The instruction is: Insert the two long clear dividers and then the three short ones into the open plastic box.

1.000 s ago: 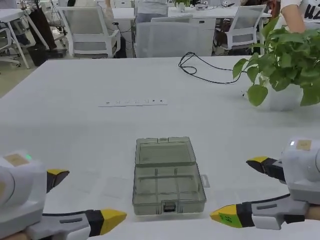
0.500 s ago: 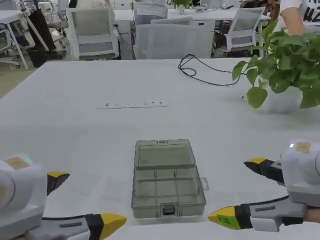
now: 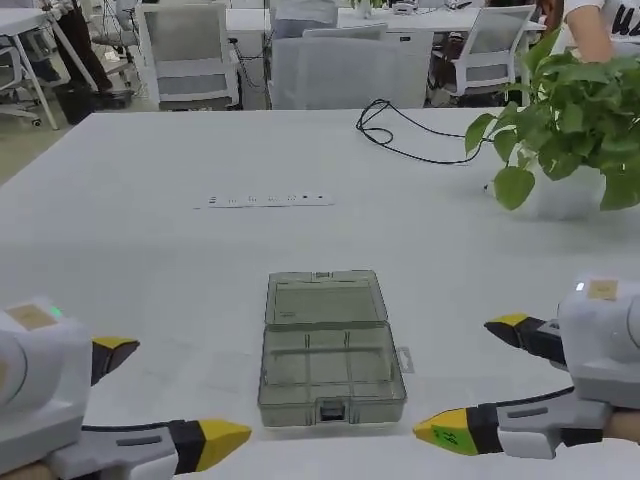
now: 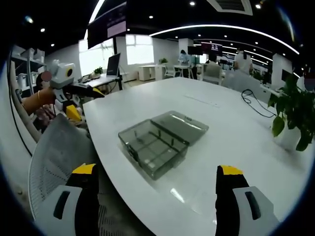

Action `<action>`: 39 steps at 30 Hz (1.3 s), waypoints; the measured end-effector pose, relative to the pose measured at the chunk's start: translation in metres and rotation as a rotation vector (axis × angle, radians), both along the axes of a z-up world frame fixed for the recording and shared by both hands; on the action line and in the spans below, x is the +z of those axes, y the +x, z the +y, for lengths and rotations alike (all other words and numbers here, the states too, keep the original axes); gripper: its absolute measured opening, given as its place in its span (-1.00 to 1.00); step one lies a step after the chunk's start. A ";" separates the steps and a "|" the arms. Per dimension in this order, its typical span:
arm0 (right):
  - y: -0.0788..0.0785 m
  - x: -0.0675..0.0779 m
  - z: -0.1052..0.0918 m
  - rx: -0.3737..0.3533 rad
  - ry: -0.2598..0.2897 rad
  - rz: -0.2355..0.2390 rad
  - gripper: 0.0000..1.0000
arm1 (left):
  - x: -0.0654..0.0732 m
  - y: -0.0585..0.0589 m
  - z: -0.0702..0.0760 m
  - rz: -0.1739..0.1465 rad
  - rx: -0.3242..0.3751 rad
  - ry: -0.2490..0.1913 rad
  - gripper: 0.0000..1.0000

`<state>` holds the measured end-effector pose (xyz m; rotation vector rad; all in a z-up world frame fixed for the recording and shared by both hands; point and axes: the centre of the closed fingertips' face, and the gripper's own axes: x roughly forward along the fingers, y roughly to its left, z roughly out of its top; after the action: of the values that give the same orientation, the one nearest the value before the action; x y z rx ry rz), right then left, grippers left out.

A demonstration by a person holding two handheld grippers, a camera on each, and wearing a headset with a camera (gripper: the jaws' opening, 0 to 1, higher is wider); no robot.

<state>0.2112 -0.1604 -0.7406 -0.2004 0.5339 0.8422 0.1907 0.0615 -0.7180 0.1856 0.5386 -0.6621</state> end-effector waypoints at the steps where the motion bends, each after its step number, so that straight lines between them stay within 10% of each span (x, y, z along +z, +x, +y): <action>1: 0.000 0.000 0.000 0.000 -0.001 0.001 1.00 | -0.001 0.000 0.000 0.001 0.000 0.007 0.80; 17: 0.003 0.007 0.002 0.004 0.000 -0.036 0.82 | -0.023 0.023 0.035 0.108 0.125 0.059 0.30; 39: 0.008 0.004 0.006 -0.013 0.006 -0.003 0.77 | -0.072 0.070 0.085 0.167 0.212 0.132 -0.20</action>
<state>0.2188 -0.1545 -0.7364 -0.1922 0.5290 0.8307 0.2607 0.1464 -0.7901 0.1951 0.7526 -0.4372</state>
